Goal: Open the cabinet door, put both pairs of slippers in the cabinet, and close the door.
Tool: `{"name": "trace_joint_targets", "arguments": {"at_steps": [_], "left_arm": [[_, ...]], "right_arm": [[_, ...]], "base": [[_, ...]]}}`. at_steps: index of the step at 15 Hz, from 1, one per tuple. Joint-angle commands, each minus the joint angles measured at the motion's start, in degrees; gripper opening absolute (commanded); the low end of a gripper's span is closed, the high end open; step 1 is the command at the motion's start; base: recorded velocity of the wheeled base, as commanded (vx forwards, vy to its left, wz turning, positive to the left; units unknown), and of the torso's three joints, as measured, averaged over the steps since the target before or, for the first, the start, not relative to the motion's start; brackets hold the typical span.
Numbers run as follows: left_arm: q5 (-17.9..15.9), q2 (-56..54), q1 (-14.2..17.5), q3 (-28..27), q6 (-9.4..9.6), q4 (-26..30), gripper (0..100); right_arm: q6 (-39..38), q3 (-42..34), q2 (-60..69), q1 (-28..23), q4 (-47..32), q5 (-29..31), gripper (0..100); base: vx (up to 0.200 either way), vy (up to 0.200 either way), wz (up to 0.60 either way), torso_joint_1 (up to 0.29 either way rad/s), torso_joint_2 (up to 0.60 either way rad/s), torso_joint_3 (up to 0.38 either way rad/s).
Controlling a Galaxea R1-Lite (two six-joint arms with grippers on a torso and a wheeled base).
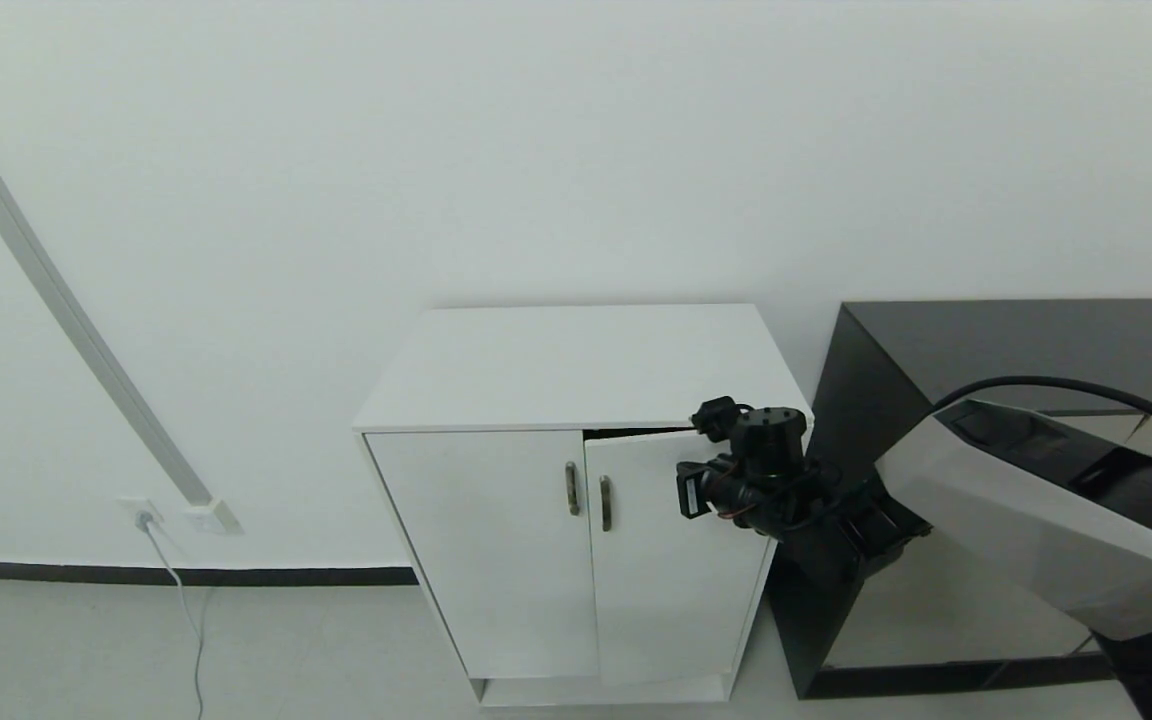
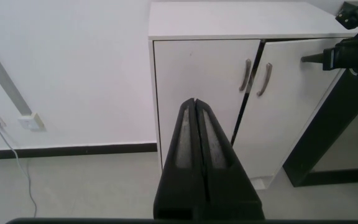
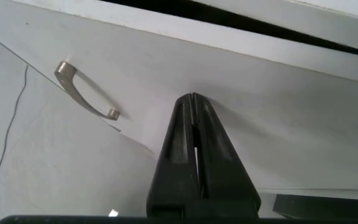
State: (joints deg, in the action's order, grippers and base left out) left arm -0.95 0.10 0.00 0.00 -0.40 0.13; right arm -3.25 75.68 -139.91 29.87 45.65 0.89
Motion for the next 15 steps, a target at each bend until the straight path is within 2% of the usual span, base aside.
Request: {"name": "trace_joint_targets", "arguments": {"at_steps": [1,15], "left_arm": [[-0.02,-0.01,0.00,0.00,0.05,-0.05,0],[-0.02,-0.01,0.00,0.00,-0.04,-0.05,0]], "right_arm": [[0.00,1.31,-0.27,-0.25,-0.83,-0.01,0],[0.00,4.48,-2.21,-1.65,-2.85,0.08,0]], "base": [[0.000,0.000,0.00,0.000,0.00,0.000],[0.000,0.000,0.00,0.000,0.00,0.000]]}}
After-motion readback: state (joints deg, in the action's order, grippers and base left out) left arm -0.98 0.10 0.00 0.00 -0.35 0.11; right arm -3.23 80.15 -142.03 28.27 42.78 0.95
